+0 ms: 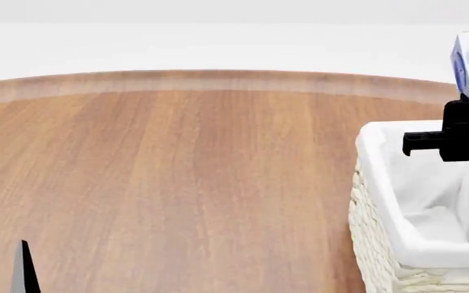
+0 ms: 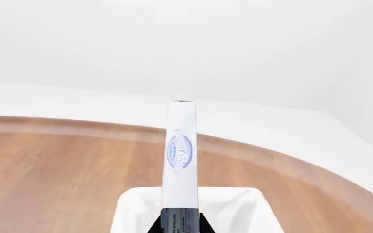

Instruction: Pick up the cream cheese box, and put it in the basket.

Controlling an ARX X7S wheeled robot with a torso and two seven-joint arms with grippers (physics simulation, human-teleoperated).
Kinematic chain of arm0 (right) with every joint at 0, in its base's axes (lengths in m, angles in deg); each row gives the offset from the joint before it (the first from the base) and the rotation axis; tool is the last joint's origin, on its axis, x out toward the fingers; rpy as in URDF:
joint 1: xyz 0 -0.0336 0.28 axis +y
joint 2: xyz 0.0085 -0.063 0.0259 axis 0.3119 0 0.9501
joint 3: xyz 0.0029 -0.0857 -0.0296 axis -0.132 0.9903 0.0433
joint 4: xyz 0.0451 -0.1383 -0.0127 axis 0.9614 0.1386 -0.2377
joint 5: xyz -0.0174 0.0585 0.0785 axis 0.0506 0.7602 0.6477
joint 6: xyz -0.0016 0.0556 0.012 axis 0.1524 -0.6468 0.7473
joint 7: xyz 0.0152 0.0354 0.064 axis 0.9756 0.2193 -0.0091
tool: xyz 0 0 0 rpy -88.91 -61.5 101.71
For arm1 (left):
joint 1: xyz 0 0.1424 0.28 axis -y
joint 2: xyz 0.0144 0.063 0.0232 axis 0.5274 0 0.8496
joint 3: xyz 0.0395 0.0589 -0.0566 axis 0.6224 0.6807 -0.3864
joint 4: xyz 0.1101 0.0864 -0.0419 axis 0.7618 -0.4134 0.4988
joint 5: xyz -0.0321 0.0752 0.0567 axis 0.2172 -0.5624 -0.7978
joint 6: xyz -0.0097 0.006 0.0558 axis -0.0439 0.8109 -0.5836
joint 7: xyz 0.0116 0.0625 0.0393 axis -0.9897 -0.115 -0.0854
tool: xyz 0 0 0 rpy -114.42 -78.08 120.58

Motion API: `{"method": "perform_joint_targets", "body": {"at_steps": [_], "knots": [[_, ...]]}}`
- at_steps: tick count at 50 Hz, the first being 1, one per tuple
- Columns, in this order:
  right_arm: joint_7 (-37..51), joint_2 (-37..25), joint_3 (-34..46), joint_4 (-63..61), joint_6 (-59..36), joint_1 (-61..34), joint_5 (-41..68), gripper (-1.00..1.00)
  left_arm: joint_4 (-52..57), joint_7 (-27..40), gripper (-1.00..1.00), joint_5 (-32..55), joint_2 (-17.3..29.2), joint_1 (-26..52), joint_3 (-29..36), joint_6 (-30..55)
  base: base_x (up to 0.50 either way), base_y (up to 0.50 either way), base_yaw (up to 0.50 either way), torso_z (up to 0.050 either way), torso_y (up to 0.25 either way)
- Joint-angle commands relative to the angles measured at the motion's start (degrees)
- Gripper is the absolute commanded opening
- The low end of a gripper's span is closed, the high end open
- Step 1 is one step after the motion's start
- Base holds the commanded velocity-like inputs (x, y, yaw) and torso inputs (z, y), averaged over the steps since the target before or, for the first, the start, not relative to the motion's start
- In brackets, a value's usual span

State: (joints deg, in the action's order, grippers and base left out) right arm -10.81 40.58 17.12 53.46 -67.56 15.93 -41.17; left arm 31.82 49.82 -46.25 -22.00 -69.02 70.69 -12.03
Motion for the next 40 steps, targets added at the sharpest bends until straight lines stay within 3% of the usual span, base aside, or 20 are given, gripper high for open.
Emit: {"method": "perform_joint_targets", "body": {"at_steps": [1, 5, 40], "knots": [[-12.12, -1.91, 9.85, 11.38, -11.88, -14.02, -0.61, -1.0, 0.15, 0.21, 1.0, 0.31, 0.26, 0.08, -0.09, 0.03, 0.0, 0.0, 0.0, 0.0, 0.0], [-17.25, -1.49, 16.17, 14.98, -14.37, -18.65, -2.55, -1.0, 0.34, 0.22, 1.0, 0.41, 0.31, -0.02, 0.08, 0.17, 0.0, 0.0, 0.0, 0.0, 0.0], [-22.2, 1.56, 24.16, 30.75, -23.81, -27.1, -5.01, -1.0, 0.21, 0.54, 1.0, 0.82, 0.76, 0.56, 0.69, 0.62, 0.0, 0.0, 0.0, 0.0, 0.001]]}}
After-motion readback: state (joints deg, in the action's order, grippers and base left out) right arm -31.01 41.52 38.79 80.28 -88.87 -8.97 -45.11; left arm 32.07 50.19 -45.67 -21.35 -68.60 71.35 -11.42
